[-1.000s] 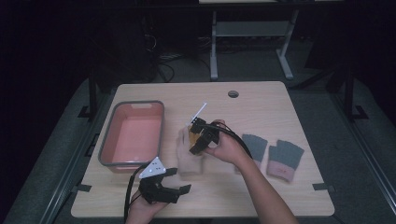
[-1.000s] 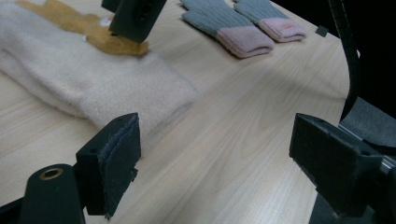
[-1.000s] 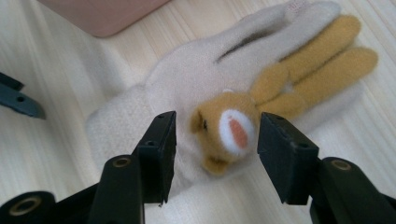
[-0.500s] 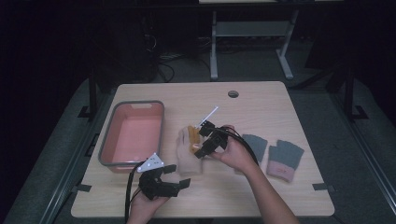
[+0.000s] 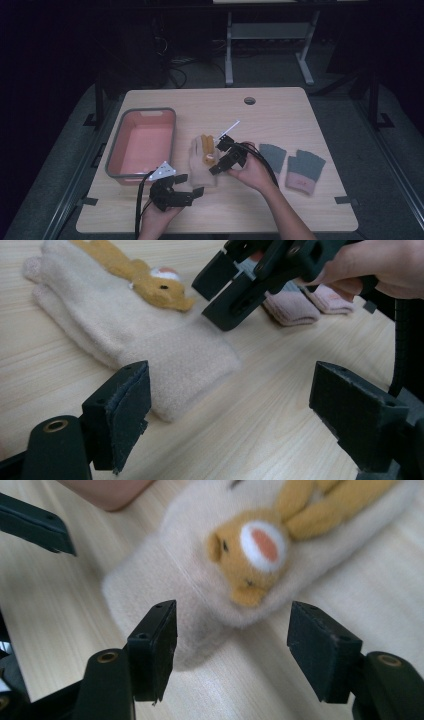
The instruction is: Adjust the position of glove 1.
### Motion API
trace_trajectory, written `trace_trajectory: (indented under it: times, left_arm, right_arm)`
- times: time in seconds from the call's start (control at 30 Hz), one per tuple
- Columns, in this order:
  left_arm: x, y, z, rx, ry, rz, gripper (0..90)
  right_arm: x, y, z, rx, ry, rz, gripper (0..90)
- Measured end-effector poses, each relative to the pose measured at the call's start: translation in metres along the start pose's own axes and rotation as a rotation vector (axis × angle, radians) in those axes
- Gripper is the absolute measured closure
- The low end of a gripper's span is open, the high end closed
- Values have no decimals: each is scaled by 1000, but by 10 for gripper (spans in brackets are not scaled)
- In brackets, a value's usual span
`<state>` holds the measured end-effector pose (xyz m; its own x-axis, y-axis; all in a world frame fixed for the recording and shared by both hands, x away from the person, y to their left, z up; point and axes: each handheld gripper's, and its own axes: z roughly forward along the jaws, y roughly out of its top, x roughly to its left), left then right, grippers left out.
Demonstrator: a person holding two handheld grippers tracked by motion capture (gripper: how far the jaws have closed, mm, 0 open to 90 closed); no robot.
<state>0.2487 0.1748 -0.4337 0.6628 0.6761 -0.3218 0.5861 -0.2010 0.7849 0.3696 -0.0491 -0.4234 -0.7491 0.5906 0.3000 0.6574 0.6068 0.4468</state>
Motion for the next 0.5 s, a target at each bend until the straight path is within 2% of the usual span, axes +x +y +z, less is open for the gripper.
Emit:
trace_trajectory:
  times: [0.1, 0.33, 0.4, 0.43, 0.5]
  left_arm:
    - [-2, -1, 1, 4, -1, 9, 170]
    - [-1, -1, 1, 5, -5, 13, 170]
    - [-1, -1, 0, -3, -2, 15, 170]
    - [-1, -1, 0, -3, -2, 15, 170]
    - [-1, -1, -1, -2, -2, 16, 170]
  right_arm:
    - [-1, -3, 10, 16, 8, 26, 364]
    - [-1, -1, 18, 36, 38, 62, 408]
    - [-2, 0, 23, 46, 66, 105, 471]
    - [-2, 0, 23, 46, 66, 105, 471]
    - [-3, -1, 27, 46, 108, 137, 541]
